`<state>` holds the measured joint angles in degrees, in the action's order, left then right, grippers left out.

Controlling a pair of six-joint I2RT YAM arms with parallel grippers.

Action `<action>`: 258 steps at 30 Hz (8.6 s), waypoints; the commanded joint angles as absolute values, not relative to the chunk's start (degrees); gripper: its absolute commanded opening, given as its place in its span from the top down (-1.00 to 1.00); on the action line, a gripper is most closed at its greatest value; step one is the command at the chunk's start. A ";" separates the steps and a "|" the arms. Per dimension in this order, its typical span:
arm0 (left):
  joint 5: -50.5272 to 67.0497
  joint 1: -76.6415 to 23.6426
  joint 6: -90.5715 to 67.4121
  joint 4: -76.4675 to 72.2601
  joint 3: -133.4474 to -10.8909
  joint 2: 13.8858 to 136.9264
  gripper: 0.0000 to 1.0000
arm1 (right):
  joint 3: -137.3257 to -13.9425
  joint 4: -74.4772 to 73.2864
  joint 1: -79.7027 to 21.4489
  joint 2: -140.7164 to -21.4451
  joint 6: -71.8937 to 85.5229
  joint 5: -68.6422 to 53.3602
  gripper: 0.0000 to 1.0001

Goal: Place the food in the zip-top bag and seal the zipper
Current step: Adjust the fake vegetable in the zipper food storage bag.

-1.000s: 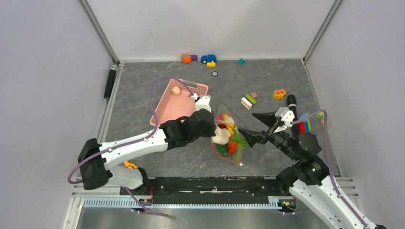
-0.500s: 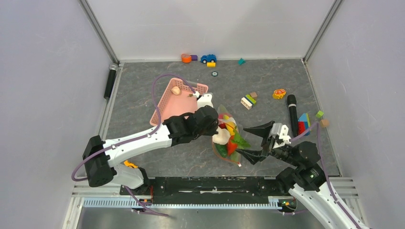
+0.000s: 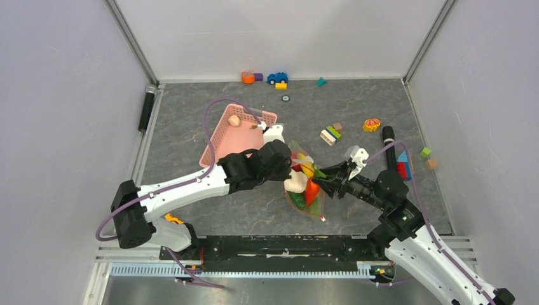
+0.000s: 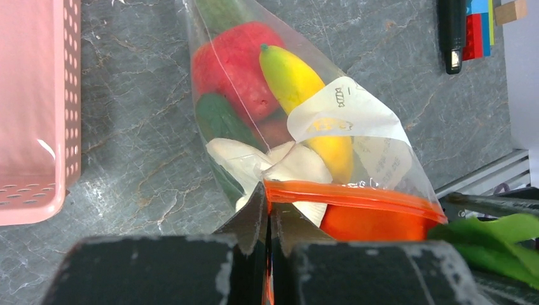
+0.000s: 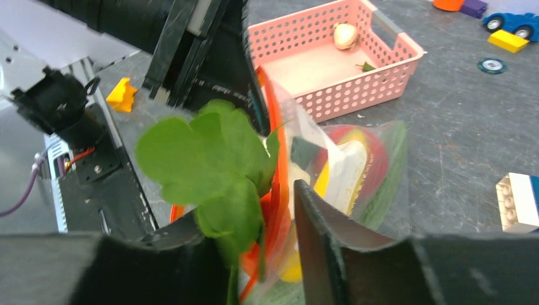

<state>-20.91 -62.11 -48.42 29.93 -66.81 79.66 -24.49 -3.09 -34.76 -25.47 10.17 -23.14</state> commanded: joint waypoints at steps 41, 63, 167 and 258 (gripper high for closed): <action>-19.70 -61.96 -48.52 29.17 -72.44 78.58 0.96 | -36.67 -15.42 -55.72 -53.14 9.39 24.28 1.00; -18.13 -61.72 -51.33 27.89 -77.34 83.76 0.96 | -30.27 -3.29 -65.82 -53.04 6.60 25.02 1.00; 2.41 -60.72 -49.83 9.49 -72.51 80.35 0.96 | -35.44 -9.36 -55.55 -61.02 15.27 41.11 0.82; -5.71 -54.67 -43.54 22.59 -76.52 82.07 0.44 | -35.90 -24.32 -55.55 -26.79 27.97 26.26 1.00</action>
<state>-4.43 -54.76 -47.44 21.39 -73.41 82.24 -32.93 -22.61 -55.40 -24.49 26.06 26.98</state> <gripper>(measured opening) 0.254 0.010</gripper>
